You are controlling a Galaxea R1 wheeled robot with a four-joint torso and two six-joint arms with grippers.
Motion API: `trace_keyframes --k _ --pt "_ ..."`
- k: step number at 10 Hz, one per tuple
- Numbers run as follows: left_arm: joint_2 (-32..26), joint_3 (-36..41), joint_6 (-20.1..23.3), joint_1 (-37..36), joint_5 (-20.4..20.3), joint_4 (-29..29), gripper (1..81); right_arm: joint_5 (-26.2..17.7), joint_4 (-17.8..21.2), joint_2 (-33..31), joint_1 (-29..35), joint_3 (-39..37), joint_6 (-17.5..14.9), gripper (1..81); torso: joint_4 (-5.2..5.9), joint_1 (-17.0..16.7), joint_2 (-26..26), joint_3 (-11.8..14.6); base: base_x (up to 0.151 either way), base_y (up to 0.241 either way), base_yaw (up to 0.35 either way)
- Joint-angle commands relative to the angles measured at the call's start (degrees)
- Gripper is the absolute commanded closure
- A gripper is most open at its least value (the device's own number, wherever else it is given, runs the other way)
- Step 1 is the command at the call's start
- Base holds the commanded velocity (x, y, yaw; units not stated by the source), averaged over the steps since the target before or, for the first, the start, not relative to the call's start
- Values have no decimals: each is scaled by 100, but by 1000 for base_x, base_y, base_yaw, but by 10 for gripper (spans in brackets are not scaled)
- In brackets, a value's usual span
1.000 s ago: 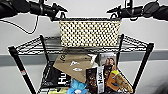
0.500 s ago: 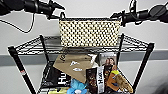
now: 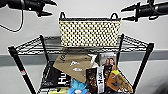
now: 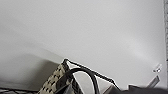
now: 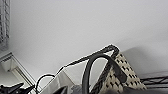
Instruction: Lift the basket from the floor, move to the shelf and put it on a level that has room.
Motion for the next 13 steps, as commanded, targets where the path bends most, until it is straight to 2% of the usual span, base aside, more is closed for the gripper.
trace_keyframes --k 1,4,6,8,9,12,13 --pt "-367 227 35 -827 259 222 10 -21 99 -527 1105 432 39 10 0 -2 0 0 0 0 0" --pt "-1036 640 71 -766 435 354 10 -74 11 -1196 999 828 57 10 0 -2 0 0 0 0 0" --pt "-1370 737 158 -757 655 389 10 -258 -50 -1469 850 925 21 10 0 -2 0 2 0 0 0" --pt "-1703 728 360 -722 899 398 10 -336 -304 -1749 745 926 21 10 0 -2 0 2 0 0 0" --pt "-1888 710 484 -704 1033 451 10 -619 -419 -1864 691 864 21 10 0 -2 0 2 0 0 0" --pt "-2336 508 510 -468 1376 565 10 -882 -788 -2128 499 732 39 10 0 -2 0 5 0 0 0" --pt "-2468 473 642 -354 1428 644 10 -1014 -876 -2207 446 635 39 10 0 -4 -2 5 0 0 0"
